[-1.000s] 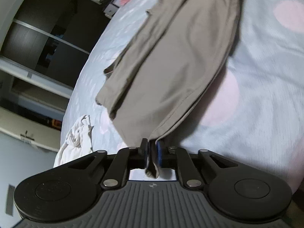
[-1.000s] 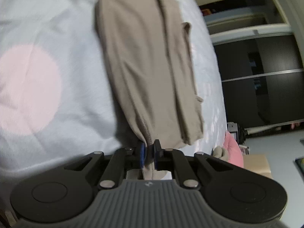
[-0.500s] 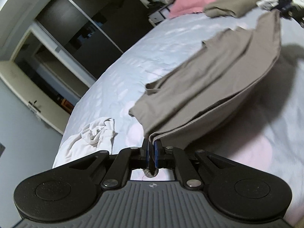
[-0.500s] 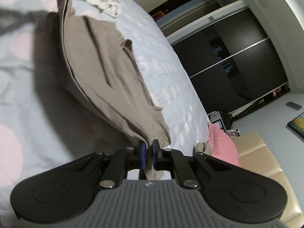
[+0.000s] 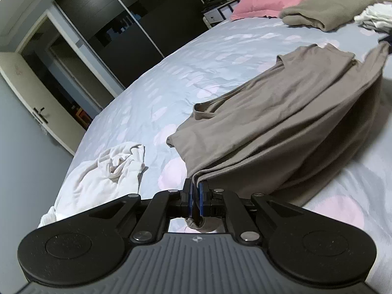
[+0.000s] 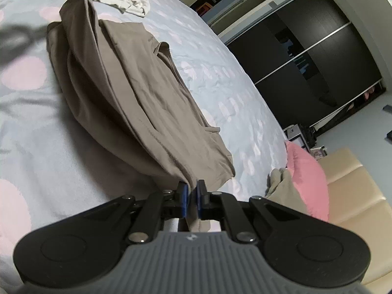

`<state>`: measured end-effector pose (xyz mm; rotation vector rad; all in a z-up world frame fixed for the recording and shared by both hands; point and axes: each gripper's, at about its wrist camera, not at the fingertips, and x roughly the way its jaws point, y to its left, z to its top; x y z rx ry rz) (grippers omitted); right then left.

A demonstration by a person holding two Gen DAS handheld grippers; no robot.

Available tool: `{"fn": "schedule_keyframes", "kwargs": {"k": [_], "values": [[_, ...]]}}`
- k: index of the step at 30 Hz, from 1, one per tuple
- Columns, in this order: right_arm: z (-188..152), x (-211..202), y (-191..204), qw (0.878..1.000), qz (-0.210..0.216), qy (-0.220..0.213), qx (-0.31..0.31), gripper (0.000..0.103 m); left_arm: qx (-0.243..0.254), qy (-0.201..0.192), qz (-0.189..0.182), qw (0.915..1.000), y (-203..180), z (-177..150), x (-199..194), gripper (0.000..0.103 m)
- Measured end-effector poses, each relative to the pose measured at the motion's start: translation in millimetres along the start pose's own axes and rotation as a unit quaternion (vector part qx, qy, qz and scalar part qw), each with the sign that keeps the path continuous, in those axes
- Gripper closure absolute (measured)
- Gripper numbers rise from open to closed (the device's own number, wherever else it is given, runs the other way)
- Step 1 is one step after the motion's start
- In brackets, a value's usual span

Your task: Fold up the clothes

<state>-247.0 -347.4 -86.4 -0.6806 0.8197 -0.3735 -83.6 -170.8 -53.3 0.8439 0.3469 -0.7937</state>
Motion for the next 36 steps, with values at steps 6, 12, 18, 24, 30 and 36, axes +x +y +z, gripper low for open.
{"fn": "schedule_keyframes", "kwargs": {"k": [6,12,18,24,30,36], "values": [[-2.0,3.1,-10.7,0.998,0.045,0.006,0.038,0.089,-0.009,0.003,0.001,1.0,3.2,1.7,1.9,0.1],[-5.5,0.5,6.5,0.995,0.094,0.011,0.017,0.075,-0.01,0.003,0.0,0.9999,3.0,3.9,0.3,0.1],[5.4,-3.0,32.4,0.994,0.106,-0.016,-0.035,0.058,-0.014,0.001,0.001,0.9999,4.9,7.0,-1.4,0.1],[12.2,6.9,56.4,0.992,0.062,-0.02,-0.112,0.059,-0.015,0.006,0.0,0.9999,5.3,6.1,-1.4,0.1],[13.5,-1.7,63.9,0.988,0.062,-0.053,-0.135,0.049,-0.018,0.006,-0.002,0.9998,6.0,6.0,-2.0,0.1],[27.6,4.6,95.3,0.983,0.044,-0.074,-0.164,0.046,-0.016,0.004,-0.002,0.9999,4.4,8.4,-5.2,0.1]]}}
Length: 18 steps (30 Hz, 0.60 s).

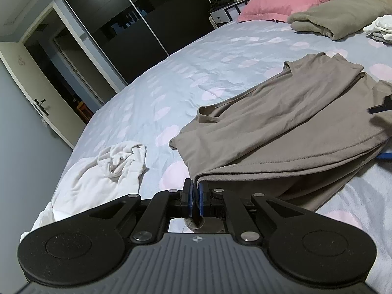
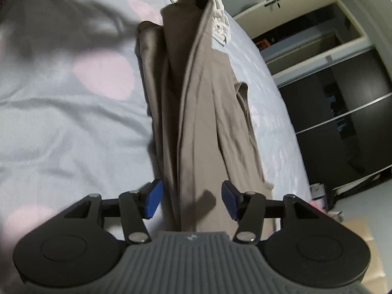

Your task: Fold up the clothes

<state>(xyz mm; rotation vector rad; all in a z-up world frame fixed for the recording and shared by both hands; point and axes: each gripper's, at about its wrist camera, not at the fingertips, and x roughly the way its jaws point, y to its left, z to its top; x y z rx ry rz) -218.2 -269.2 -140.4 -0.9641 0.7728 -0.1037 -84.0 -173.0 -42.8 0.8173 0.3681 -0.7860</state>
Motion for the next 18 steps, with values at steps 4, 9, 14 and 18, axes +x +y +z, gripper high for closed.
{"fn": "schedule_keyframes", "kwargs": {"k": [4,9,14,18], "values": [[19.1,7.3,2.1,1.0,-0.025,-0.012,0.016,0.047,0.002,0.001,0.001,1.0,-1.6,1.5,-1.2,0.1],[36.5,10.6,6.9,0.998,-0.049,-0.037,0.0,0.049,0.0,-0.001,0.003,1.0,-0.8,3.6,-2.6,0.1],[43.3,11.2,3.9,0.997,-0.069,-0.038,0.006,0.06,0.001,-0.001,0.003,1.0,-0.7,2.9,-2.9,0.1],[37.5,9.8,-3.6,0.997,-0.074,-0.024,0.028,0.07,-0.001,0.001,0.001,1.0,0.0,2.3,-2.8,0.1]]}}
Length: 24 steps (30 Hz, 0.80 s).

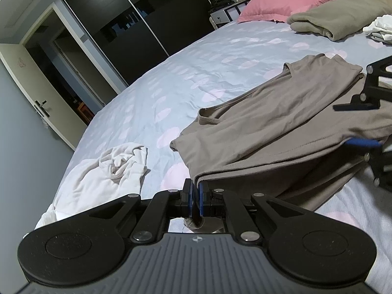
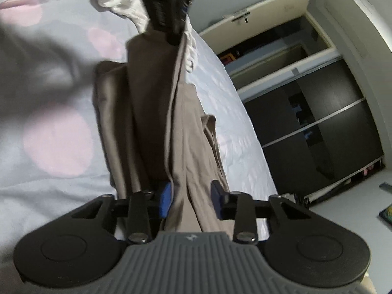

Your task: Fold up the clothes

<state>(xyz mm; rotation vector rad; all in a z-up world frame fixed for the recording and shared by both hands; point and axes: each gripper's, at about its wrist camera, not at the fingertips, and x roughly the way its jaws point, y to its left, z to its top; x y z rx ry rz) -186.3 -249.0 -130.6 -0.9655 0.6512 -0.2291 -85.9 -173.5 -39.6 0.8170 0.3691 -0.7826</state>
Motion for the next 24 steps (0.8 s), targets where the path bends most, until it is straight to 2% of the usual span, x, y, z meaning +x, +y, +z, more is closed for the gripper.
{"fn": "schedule_keyframes", "kwargs": {"k": [5,10,17,21,24], "values": [[-18.1,2.6,-1.9,0.999,0.007,0.04,-0.002,0.07,0.002,0.003,-0.003,1.0,-1.2,-2.3,0.6,0.1],[-49.6,2.7,-1.7,0.996,-0.009,0.091,-0.014,0.07,-0.003,0.01,-0.005,0.9999,-0.2,-4.7,2.8,0.1],[-80.3,-14.1,-12.4,0.989,-0.02,0.146,0.007,0.074,-0.001,0.013,-0.013,0.9998,-3.3,-3.7,2.4,0.1],[-81.2,-21.3,-19.7,0.987,-0.017,0.156,0.031,0.096,-0.001,0.015,-0.014,0.9998,-4.8,-2.7,2.8,0.1],[-76.3,-21.8,-29.1,0.986,-0.019,0.155,0.056,0.098,-0.004,0.012,-0.01,0.9999,-4.4,-2.4,0.3,0.1]]}}
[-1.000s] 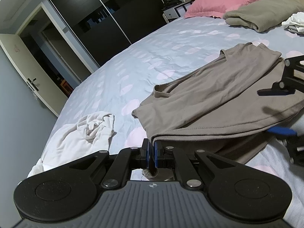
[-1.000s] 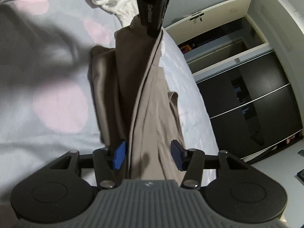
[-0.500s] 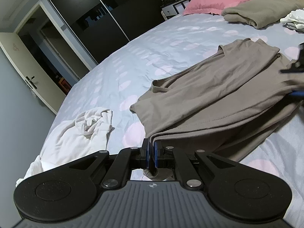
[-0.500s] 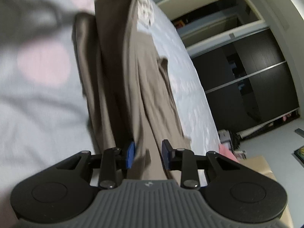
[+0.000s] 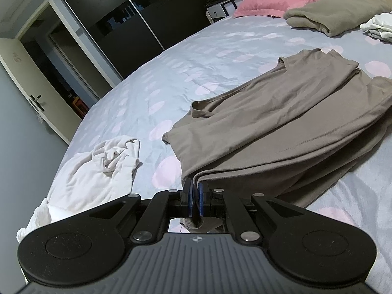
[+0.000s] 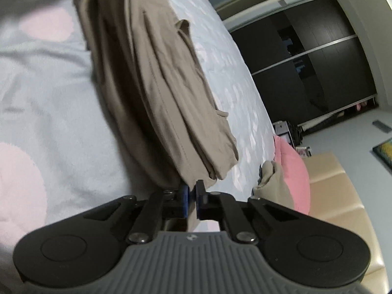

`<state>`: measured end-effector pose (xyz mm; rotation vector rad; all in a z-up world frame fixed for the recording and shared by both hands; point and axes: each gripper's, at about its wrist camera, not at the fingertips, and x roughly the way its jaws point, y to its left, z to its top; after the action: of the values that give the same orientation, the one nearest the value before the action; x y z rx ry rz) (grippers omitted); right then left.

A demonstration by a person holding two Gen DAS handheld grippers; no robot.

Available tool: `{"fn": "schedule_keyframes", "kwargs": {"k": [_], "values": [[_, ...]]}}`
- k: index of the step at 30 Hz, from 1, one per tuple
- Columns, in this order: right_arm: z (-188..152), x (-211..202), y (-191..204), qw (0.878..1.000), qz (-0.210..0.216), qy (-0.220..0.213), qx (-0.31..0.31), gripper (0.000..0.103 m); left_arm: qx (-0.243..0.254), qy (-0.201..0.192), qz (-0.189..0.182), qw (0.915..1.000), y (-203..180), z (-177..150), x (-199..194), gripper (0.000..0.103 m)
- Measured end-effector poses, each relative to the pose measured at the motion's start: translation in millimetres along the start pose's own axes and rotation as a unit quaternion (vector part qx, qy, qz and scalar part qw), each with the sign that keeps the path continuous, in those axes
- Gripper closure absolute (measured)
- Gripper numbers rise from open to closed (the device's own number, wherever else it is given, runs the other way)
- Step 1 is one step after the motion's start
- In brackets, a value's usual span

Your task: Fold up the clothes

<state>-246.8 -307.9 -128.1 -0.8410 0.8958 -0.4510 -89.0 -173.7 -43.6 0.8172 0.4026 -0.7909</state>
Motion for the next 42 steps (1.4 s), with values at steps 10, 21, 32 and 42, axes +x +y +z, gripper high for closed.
{"fn": "schedule_keyframes", "kwargs": {"k": [10,21,32,42], "values": [[11.3,-0.9,-34.9,0.998,-0.008,-0.015,0.055,0.098,-0.017,-0.019,0.01,0.9996,8.6,10.2,-7.6,0.1],[36.4,1.4,-92.9,0.995,-0.006,-0.047,0.086,0.098,-0.026,-0.041,0.018,0.9987,37.8,43.3,-6.6,0.1],[59.7,54.7,-158.7,0.992,0.02,-0.053,0.109,0.098,0.024,-0.05,0.008,0.9984,57.3,98.0,44.4,0.1],[77.9,175.8,-174.6,0.981,0.113,-0.013,0.156,0.098,0.054,0.028,-0.03,0.9977,55.3,112.9,159.3,0.1]]}}
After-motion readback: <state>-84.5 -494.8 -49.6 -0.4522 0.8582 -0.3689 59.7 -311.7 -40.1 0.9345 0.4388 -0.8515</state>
